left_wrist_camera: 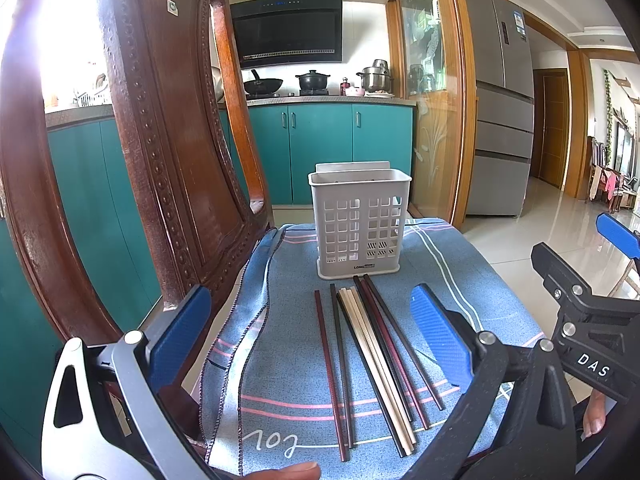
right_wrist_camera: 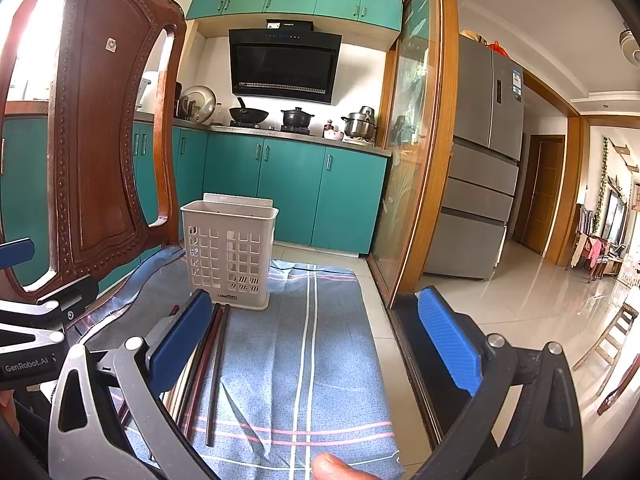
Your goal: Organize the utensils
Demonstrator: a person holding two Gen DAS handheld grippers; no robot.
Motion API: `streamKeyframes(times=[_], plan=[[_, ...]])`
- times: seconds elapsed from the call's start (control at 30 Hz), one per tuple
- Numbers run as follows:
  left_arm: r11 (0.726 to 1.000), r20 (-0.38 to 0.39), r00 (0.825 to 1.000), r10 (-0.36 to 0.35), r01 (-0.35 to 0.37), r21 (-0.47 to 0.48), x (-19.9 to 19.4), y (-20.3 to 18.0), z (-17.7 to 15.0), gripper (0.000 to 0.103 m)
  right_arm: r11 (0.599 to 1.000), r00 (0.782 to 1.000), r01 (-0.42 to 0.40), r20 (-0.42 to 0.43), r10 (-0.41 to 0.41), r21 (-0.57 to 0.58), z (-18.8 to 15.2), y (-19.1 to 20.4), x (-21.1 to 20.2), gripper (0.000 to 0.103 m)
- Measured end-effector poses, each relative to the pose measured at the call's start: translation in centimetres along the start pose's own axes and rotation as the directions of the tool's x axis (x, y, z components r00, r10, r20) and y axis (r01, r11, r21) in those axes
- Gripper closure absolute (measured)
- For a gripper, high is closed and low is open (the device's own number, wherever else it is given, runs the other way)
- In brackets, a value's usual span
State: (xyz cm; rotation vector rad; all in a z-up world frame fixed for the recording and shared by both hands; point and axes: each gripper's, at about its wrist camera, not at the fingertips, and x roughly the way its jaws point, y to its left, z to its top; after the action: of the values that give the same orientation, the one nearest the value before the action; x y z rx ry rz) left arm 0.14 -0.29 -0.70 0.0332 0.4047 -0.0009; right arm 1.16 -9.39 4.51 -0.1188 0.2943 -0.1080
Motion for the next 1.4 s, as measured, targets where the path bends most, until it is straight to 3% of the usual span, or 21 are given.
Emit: streamKeyframes(times=[1.4], plan=[[1.000,-0.002,1.000,0.001,-0.001,0.005,0.08,-0.08,0.04,0.004,1.000,1.000,0.001,0.002,-0.001,0.000,0.06,0.14,-0.16,0.002]])
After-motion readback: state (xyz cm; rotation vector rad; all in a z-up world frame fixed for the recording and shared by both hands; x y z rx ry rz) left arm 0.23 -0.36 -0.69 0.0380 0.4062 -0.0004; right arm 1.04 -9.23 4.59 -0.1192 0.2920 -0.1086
